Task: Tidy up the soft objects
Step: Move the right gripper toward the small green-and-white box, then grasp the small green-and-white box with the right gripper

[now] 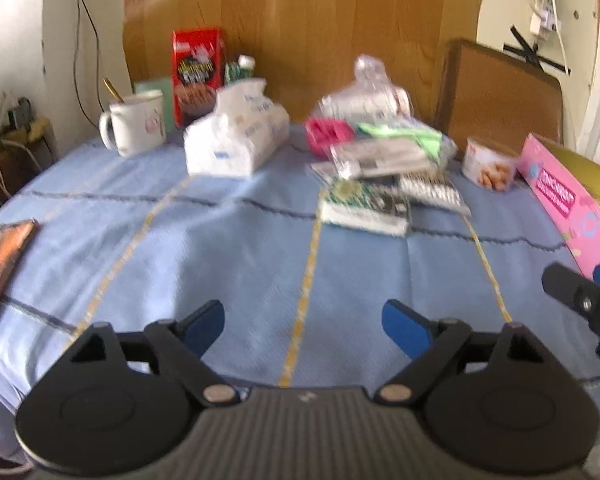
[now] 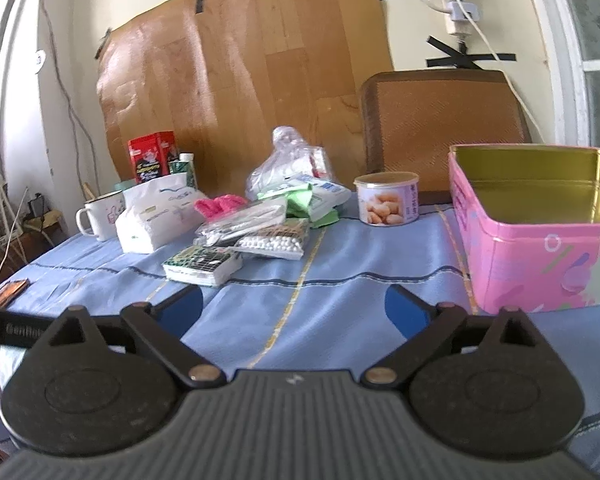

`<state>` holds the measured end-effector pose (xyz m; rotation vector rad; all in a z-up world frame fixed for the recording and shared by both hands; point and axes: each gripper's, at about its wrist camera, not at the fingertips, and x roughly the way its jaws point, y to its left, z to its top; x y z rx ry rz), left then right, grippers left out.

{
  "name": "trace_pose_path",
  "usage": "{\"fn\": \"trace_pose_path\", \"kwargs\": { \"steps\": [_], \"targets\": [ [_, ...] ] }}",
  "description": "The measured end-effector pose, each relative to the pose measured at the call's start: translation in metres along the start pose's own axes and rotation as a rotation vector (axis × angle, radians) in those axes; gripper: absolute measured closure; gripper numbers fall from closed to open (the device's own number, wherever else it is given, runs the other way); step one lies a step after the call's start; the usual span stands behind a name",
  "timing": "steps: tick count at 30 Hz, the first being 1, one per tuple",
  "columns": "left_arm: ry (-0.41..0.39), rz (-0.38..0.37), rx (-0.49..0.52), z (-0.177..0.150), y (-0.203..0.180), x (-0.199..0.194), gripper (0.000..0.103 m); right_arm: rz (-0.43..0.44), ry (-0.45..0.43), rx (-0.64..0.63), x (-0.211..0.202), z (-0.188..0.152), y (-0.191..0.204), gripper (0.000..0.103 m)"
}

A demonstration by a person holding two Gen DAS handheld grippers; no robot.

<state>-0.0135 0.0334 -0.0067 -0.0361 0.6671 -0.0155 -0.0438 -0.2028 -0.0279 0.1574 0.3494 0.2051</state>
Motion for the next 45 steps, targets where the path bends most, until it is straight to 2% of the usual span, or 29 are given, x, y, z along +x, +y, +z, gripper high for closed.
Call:
{"fn": "trace_pose_path", "kwargs": {
  "steps": [4,6,7,11,14,17,21,25,27,28,29,30,32,34,36,37,38,39,41,45],
  "targets": [
    [-0.046,0.03,0.002,0.007,0.013,0.001,0.015,0.035,0.012,-0.045,0.001,0.0,0.008,0.021],
    [-0.054,0.031,0.0,0.01,0.022,0.003,0.024,0.083,0.041,-0.074,0.008,0.003,0.013,0.042],
    [-0.055,0.029,-0.01,0.013,0.028,0.004,0.027,0.118,0.063,-0.103,0.015,0.008,0.017,0.044],
    [-0.057,0.006,-0.069,0.021,0.051,0.005,0.034,0.207,0.106,-0.235,0.055,0.032,0.039,0.044],
    [-0.063,-0.017,-0.087,0.021,0.064,0.001,0.036,0.26,0.189,-0.301,0.102,0.047,0.057,0.042],
    [-0.054,-0.046,-0.099,0.022,0.073,-0.001,0.041,0.326,0.271,-0.378,0.147,0.053,0.076,0.031],
    [-0.022,-0.078,-0.105,0.021,0.077,0.0,0.047,0.315,0.346,-0.465,0.183,0.047,0.089,0.032],
    [-0.01,-0.125,-0.075,0.021,0.073,0.001,0.047,0.377,0.36,-0.419,0.148,0.042,0.078,0.035],
    [0.017,-0.184,-0.06,0.024,0.064,0.008,0.049,0.389,0.352,-0.42,0.117,0.033,0.073,0.032],
    [0.032,-0.216,-0.052,0.025,0.059,0.011,0.05,0.375,0.328,-0.427,0.099,0.027,0.069,0.029],
    [0.049,-0.256,-0.039,0.027,0.051,0.016,0.053,0.354,0.298,-0.437,0.084,0.021,0.066,0.015],
    [0.063,-0.287,-0.029,0.029,0.044,0.019,0.054,0.331,0.269,-0.442,0.073,0.017,0.061,0.006],
    [0.093,-0.339,-0.008,0.031,0.03,0.028,0.056,0.304,0.235,-0.434,0.053,0.008,0.05,0.006],
    [0.114,-0.345,0.009,0.032,0.017,0.035,0.056,0.28,0.25,-0.413,0.056,0.006,0.045,0.007],
    [0.135,-0.347,0.03,0.035,0.007,0.045,0.059,0.277,0.265,-0.357,0.061,0.006,0.039,0.01],
    [0.159,-0.355,0.041,0.036,0.002,0.051,0.061,0.287,0.28,-0.322,0.065,0.006,0.036,0.017],
    [0.177,-0.368,0.04,0.035,0.001,0.056,0.065,0.306,0.307,-0.291,0.071,0.005,0.035,0.035],
    [0.179,-0.385,0.026,0.035,-0.002,0.056,0.075,0.3,0.292,-0.289,0.073,0.004,0.036,0.036],
    [0.186,-0.388,0.037,0.042,-0.012,0.053,0.077,0.293,0.269,-0.287,0.067,0.002,0.037,0.04],
    [0.078,-0.463,0.142,0.068,-0.056,0.031,0.077,0.213,0.123,-0.227,0.033,0.017,0.008,0.04]
  ]
}}
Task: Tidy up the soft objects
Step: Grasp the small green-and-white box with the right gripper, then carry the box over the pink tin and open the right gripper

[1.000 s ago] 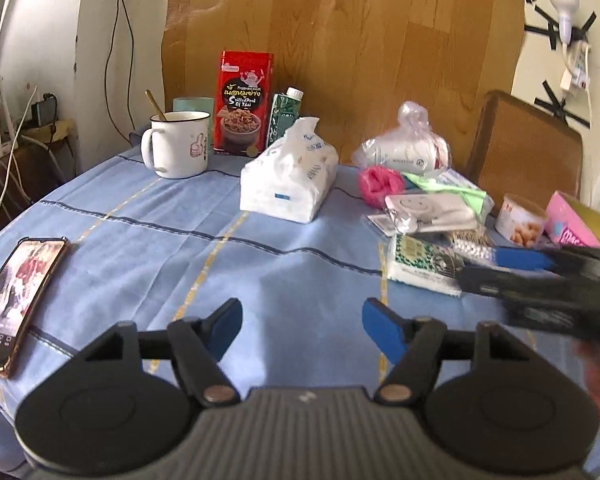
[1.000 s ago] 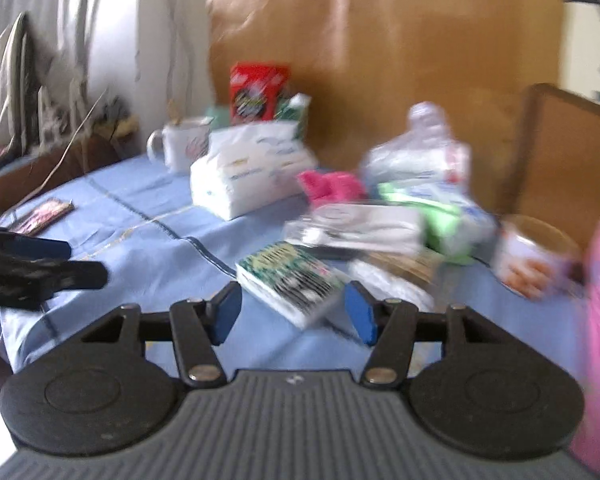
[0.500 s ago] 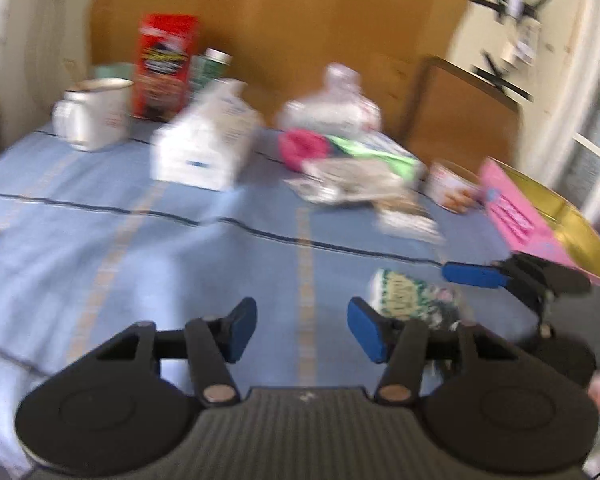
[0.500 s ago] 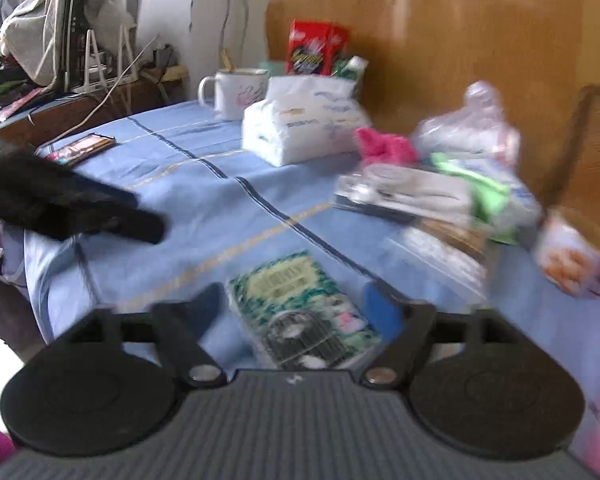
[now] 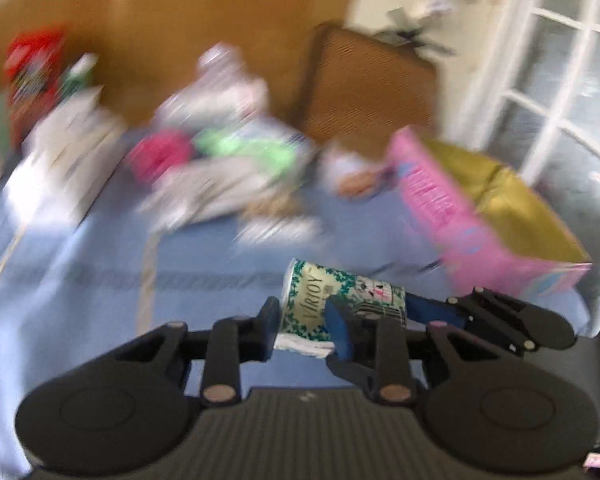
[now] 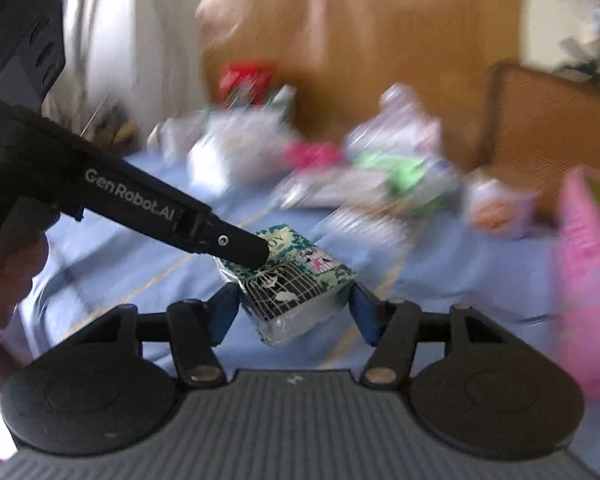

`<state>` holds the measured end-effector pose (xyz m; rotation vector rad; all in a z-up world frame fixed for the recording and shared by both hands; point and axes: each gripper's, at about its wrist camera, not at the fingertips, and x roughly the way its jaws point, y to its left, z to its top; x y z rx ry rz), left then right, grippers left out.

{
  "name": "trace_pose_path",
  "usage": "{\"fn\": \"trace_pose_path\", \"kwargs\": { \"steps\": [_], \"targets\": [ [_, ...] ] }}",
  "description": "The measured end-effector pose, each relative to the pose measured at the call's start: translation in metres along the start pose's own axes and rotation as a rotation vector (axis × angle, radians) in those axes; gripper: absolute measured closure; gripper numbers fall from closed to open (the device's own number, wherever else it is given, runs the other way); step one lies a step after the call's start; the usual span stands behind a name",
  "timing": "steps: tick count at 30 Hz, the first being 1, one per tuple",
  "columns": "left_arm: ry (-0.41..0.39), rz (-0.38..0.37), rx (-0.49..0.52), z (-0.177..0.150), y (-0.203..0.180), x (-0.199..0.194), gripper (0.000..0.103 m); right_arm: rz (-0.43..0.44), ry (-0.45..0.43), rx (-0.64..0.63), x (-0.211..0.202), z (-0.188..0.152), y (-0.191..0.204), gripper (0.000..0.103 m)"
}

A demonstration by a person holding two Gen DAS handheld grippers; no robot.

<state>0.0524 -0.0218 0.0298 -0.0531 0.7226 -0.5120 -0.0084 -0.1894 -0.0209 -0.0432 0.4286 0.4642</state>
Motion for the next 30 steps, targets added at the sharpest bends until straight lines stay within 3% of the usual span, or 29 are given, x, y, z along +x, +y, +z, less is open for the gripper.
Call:
{"fn": "trace_pose_path", "kwargs": {
  "steps": [5,10,13,17,20,23,25,26,27,30],
  "targets": [
    [-0.089,-0.122,0.177,0.044,-0.092,0.028,0.076,-0.261,-0.145,-0.005,-0.06,0.01,-0.047,0.04],
    [-0.072,-0.242,0.227,0.065,-0.17,0.083,0.076,-0.499,-0.148,0.028,-0.09,0.005,-0.108,0.039],
    [-0.023,-0.241,0.234,0.061,-0.196,0.117,0.076,-0.613,-0.099,0.043,-0.093,-0.003,-0.133,0.037],
    [0.01,-0.164,0.243,0.054,-0.2,0.139,0.074,-0.688,-0.078,0.059,-0.084,-0.008,-0.149,0.017],
    [-0.014,-0.189,0.185,0.057,-0.175,0.121,0.073,-0.696,-0.097,0.052,-0.085,-0.009,-0.145,0.015],
    [-0.102,-0.181,0.124,0.061,-0.127,0.085,0.07,-0.647,-0.157,0.09,-0.092,-0.005,-0.14,0.017],
    [-0.141,-0.103,0.077,0.054,-0.082,0.063,0.07,-0.58,-0.212,0.111,-0.095,0.002,-0.132,0.024],
    [-0.159,-0.043,0.055,0.048,-0.058,0.054,0.07,-0.534,-0.226,0.121,-0.095,0.005,-0.13,0.032],
    [-0.175,0.014,0.038,0.044,-0.038,0.046,0.07,-0.48,-0.231,0.132,-0.091,0.01,-0.124,0.04],
    [-0.19,0.215,-0.037,0.021,0.036,0.025,0.07,-0.268,-0.193,0.141,-0.063,0.028,-0.104,0.048]
  ]
}}
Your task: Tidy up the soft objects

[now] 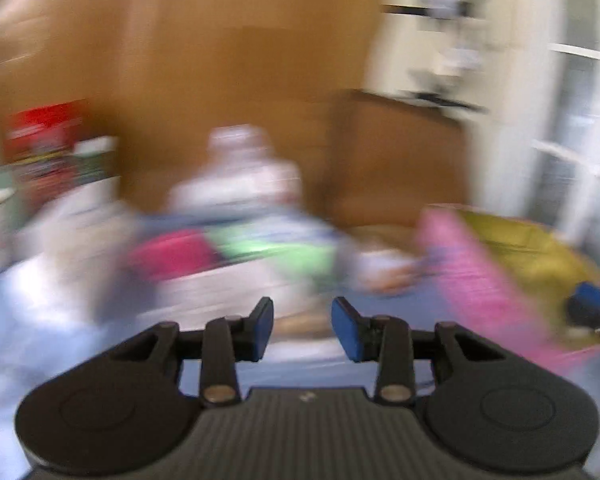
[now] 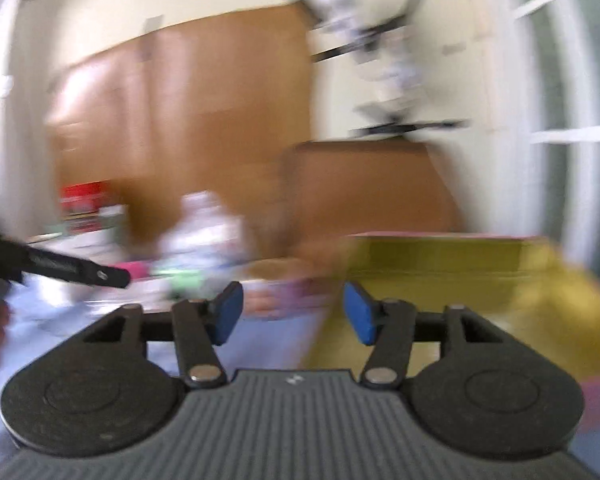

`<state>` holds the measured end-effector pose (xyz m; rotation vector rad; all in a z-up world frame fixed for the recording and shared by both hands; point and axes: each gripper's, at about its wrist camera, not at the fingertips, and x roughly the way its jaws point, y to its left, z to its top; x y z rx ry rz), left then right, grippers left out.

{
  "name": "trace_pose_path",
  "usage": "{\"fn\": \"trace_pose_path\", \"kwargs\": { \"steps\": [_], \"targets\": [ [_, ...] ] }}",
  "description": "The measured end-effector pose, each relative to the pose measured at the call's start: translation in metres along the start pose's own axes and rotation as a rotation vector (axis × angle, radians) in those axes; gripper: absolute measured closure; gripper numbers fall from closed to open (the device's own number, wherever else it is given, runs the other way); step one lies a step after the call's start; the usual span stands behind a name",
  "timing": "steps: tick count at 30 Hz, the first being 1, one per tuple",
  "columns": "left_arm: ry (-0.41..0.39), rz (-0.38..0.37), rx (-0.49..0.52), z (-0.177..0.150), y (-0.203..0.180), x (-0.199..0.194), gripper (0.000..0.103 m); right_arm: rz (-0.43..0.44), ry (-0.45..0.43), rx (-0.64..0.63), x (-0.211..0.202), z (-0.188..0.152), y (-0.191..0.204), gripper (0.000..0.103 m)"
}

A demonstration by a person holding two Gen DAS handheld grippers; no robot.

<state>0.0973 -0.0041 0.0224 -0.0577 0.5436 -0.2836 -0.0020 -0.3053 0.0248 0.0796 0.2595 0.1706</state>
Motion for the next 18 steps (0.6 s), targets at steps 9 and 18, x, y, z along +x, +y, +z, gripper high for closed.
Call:
{"fn": "trace_pose_path", "kwargs": {
  "steps": [9,18],
  "targets": [
    [0.03,0.178,-0.209,-0.052,0.12,-0.005,0.072,0.269,0.332,0.171,0.178,0.03,0.063,0.048],
    [-0.021,0.17,-0.138,-0.048,0.103,-0.01,0.072,0.315,0.515,0.324,0.236,0.02,0.082,0.085]
  ]
}}
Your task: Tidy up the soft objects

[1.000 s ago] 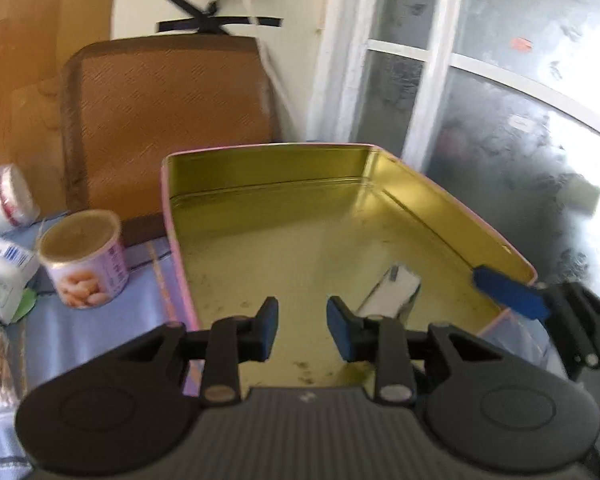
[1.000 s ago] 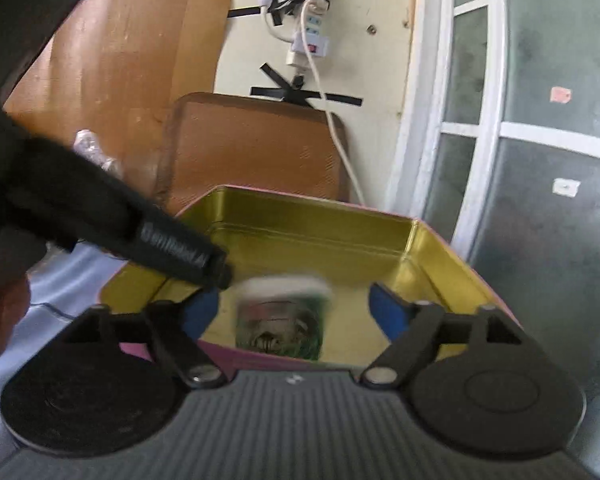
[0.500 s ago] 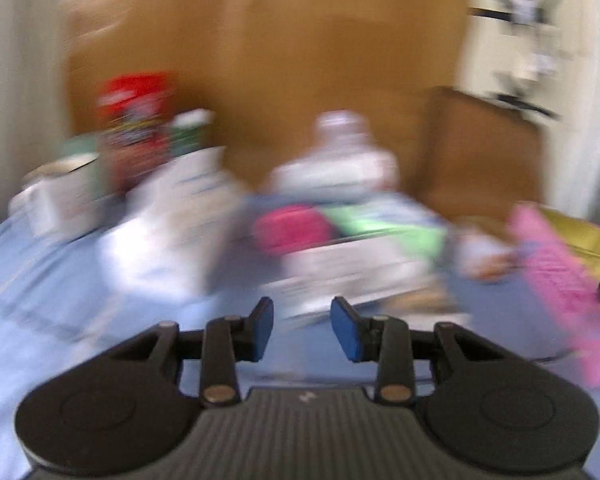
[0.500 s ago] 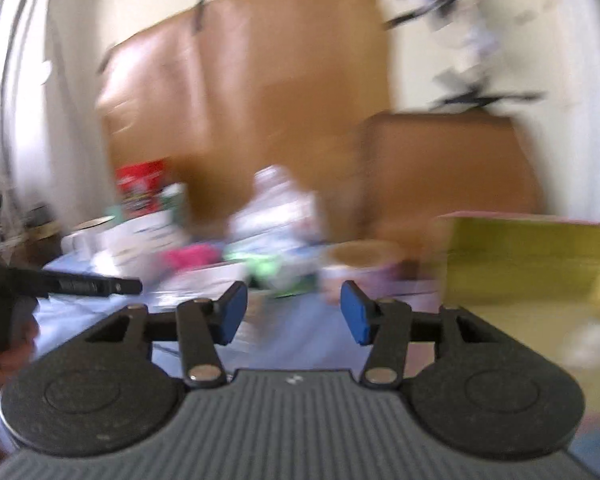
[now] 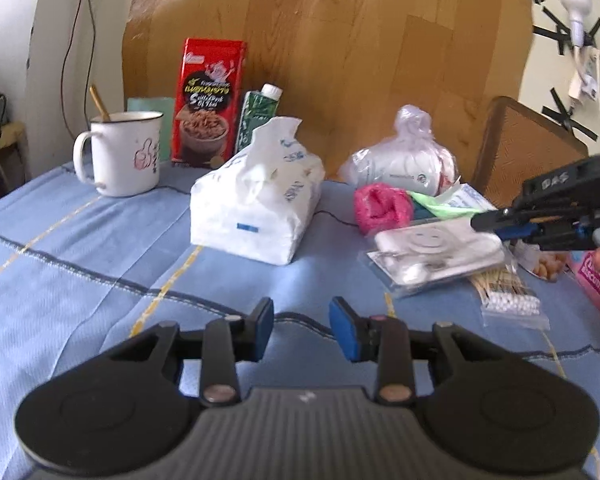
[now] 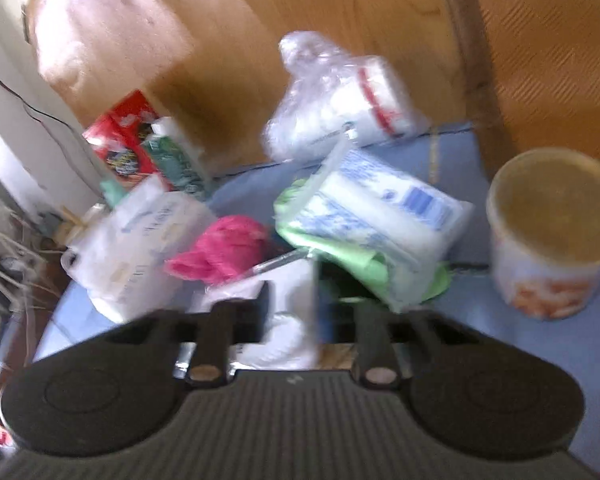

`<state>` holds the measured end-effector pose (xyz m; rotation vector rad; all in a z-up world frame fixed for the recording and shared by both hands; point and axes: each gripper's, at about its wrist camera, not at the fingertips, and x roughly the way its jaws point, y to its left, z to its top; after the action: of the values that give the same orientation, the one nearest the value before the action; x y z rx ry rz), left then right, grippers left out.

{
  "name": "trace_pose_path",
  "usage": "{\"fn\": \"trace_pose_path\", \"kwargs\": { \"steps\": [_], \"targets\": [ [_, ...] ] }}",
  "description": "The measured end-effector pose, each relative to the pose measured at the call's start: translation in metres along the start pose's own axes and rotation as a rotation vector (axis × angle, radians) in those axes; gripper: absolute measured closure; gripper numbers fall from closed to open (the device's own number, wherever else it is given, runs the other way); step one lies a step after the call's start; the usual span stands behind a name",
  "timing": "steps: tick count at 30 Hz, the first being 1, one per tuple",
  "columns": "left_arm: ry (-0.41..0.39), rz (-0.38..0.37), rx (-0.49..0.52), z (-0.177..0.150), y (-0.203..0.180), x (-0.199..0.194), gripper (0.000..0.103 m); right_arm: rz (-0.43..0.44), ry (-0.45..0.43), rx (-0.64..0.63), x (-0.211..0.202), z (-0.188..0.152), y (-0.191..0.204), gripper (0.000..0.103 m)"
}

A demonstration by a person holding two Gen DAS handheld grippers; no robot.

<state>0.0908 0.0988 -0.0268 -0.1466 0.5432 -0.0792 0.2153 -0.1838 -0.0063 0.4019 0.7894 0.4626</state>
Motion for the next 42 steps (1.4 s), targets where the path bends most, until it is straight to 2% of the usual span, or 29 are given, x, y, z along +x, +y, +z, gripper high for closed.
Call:
{"fn": "trace_pose_path", "kwargs": {
  "steps": [3,6,11,13,14,16,17,18,20,22,24,25,28,29,31,32,34,36,37,40,41,42],
  "targets": [
    [0.001,-0.015,-0.011,0.001,0.002,0.0,0.072,0.079,-0.033,-0.014,-0.032,-0.017,0.01,0.091],
    [0.01,-0.028,-0.027,0.002,0.004,0.001,0.072,0.137,-0.062,-0.003,-0.074,-0.054,0.009,0.093],
    [0.03,-0.065,-0.015,0.0,0.001,0.002,0.071,0.113,-0.117,0.071,-0.139,-0.128,-0.021,0.091],
    [0.053,-0.084,0.004,0.001,-0.003,0.006,0.071,0.05,-0.143,0.086,-0.154,-0.146,-0.028,0.088],
    [0.067,-0.097,0.013,0.002,-0.006,0.007,0.07,0.017,-0.154,0.074,-0.161,-0.155,-0.029,0.085],
    [0.098,-0.131,-0.006,0.002,-0.012,0.008,0.068,-0.032,-0.152,-0.011,-0.166,-0.168,-0.02,0.067],
    [0.118,-0.161,-0.032,0.001,-0.015,0.008,0.064,-0.053,-0.153,-0.069,-0.164,-0.169,-0.011,0.05],
    [0.135,-0.195,-0.065,0.001,-0.018,0.007,0.061,-0.071,-0.159,-0.14,-0.161,-0.17,0.0,0.043],
    [0.17,-0.24,-0.127,-0.001,-0.023,0.006,0.059,-0.076,-0.166,-0.265,-0.15,-0.166,0.019,0.041],
    [0.208,-0.257,-0.158,-0.001,-0.026,0.005,0.058,-0.05,-0.154,-0.356,-0.132,-0.158,0.033,0.034],
    [0.233,-0.243,-0.171,0.0,-0.027,0.004,0.054,-0.054,-0.132,-0.441,-0.108,-0.148,0.041,0.016],
    [0.238,-0.235,-0.181,0.001,-0.026,0.003,0.052,-0.061,-0.125,-0.486,-0.095,-0.144,0.045,0.015],
    [0.257,-0.237,-0.216,0.003,-0.024,0.005,0.038,-0.098,-0.081,-0.607,-0.059,-0.133,0.052,0.011],
    [0.267,-0.245,-0.217,0.004,-0.026,0.006,0.03,-0.097,-0.07,-0.623,-0.05,-0.131,0.052,0.007],
    [0.265,-0.247,-0.187,0.003,-0.034,0.008,0.026,-0.064,-0.035,-0.584,-0.037,-0.126,0.048,0.012],
    [0.258,-0.237,-0.159,0.002,-0.039,0.009,0.026,-0.036,-0.018,-0.542,-0.04,-0.126,0.043,0.018],
    [0.238,-0.22,-0.115,-0.001,-0.048,0.009,0.028,-0.021,-0.033,-0.51,-0.05,-0.13,0.042,0.026],
    [0.231,-0.235,-0.089,-0.005,-0.055,0.008,0.048,0.036,-0.034,-0.442,-0.064,-0.135,0.037,0.036],
    [0.23,-0.231,-0.082,-0.007,-0.058,0.005,0.051,0.064,-0.035,-0.408,-0.069,-0.14,0.035,0.038],
    [0.223,-0.251,-0.062,-0.013,-0.069,-0.005,0.06,0.017,-0.088,-0.389,-0.085,-0.159,0.035,0.039],
    [0.226,-0.286,-0.058,-0.013,-0.074,-0.009,0.072,0.0,-0.11,-0.377,-0.09,-0.165,0.037,0.04],
    [0.225,-0.308,-0.048,-0.011,-0.079,-0.012,0.072,-0.01,-0.133,-0.368,-0.096,-0.168,0.036,0.041]
  ]
}}
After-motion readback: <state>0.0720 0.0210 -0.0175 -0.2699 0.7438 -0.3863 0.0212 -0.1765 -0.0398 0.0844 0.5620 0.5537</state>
